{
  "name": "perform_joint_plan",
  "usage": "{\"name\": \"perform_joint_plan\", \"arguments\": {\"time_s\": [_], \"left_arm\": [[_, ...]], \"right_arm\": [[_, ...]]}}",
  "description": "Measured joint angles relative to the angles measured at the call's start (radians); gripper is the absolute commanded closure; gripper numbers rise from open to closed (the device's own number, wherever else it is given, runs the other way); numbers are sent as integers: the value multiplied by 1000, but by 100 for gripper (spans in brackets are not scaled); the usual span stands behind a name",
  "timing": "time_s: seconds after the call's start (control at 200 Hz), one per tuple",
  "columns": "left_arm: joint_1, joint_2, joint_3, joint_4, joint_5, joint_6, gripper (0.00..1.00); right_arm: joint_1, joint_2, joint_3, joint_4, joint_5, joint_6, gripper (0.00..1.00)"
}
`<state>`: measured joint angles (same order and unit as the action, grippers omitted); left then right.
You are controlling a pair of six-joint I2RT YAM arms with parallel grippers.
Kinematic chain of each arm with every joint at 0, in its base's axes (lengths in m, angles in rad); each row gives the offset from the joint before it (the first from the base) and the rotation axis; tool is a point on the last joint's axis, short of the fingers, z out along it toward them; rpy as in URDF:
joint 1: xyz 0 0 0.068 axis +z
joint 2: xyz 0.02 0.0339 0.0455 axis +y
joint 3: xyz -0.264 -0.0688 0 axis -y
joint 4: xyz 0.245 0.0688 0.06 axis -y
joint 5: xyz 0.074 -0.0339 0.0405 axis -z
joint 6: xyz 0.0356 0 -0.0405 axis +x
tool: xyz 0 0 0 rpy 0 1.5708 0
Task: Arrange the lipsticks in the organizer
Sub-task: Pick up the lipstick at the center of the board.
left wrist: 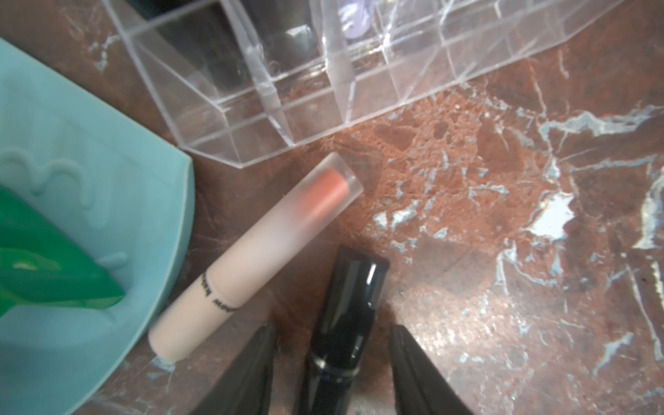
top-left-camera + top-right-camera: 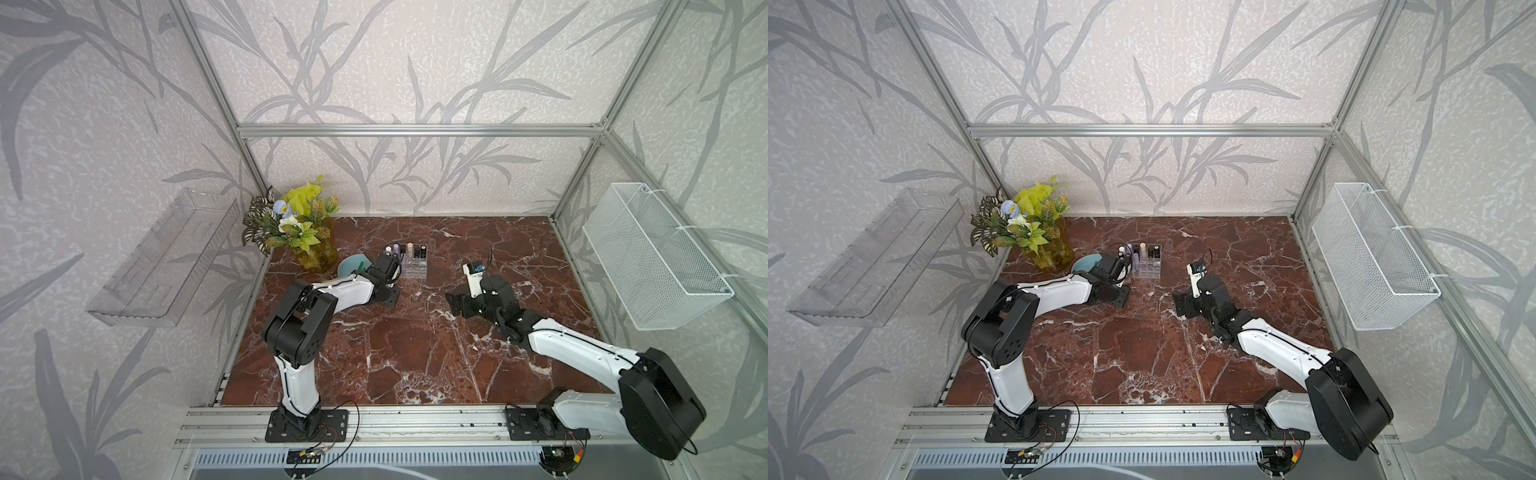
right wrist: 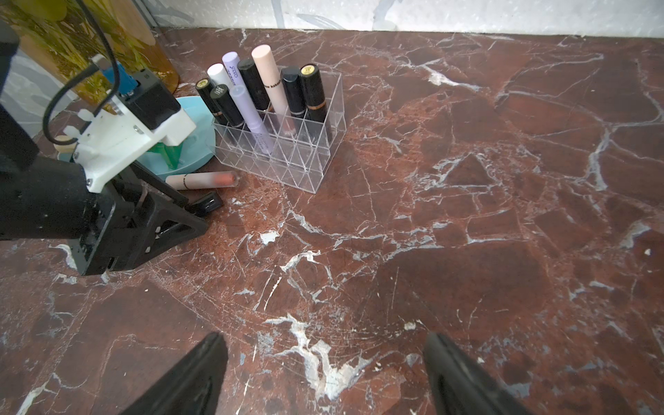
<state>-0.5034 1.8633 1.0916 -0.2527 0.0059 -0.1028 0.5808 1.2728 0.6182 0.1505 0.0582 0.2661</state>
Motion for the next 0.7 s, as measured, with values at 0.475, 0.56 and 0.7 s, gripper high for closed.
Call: {"name": "perform_joint_plan", "arguments": {"time_s": [0.475,0.56,0.7], "left_arm": [[-22,0,13,-42,4,2,46],[-26,-1,13,-47,3,0,49],[-29,-1,13,-48,1,-3,58]], "right_arm": [[0,0,0,-6,0,2,10],[0,0,0,-6,0,2,10],[0,0,0,-6,0,3,10]]}}
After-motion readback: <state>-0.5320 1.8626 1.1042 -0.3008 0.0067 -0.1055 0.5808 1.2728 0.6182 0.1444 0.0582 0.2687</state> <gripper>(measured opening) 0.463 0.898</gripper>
